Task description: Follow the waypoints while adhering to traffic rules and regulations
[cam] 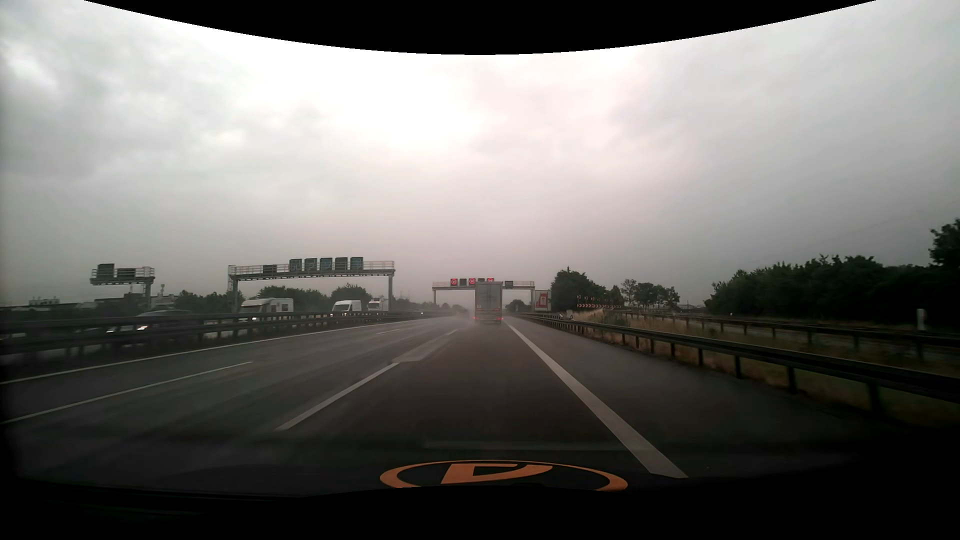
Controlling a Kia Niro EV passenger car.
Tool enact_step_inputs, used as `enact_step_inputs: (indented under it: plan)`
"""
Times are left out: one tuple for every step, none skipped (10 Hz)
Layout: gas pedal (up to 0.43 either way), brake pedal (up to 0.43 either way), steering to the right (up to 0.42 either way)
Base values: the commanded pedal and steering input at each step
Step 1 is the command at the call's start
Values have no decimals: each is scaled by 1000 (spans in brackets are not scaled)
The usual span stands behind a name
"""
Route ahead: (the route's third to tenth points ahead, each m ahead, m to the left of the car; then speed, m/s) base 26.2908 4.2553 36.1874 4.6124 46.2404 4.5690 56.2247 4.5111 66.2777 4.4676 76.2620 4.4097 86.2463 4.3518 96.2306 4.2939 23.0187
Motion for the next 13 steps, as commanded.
enact_step_inputs:
  plan:
    - [110,0,-2]
    - [118,0,-2]
    - [118,0,-2]
    - [118,0,-2]
    - [118,0,-2]
    - [118,0,-2]
    - [118,0,-2]
    - [118,0,-1]
    - [118,0,-2]
    - [110,0,-1]
    - [110,0,-1]
    - [98,0,-1]
    - [79,0,-1]
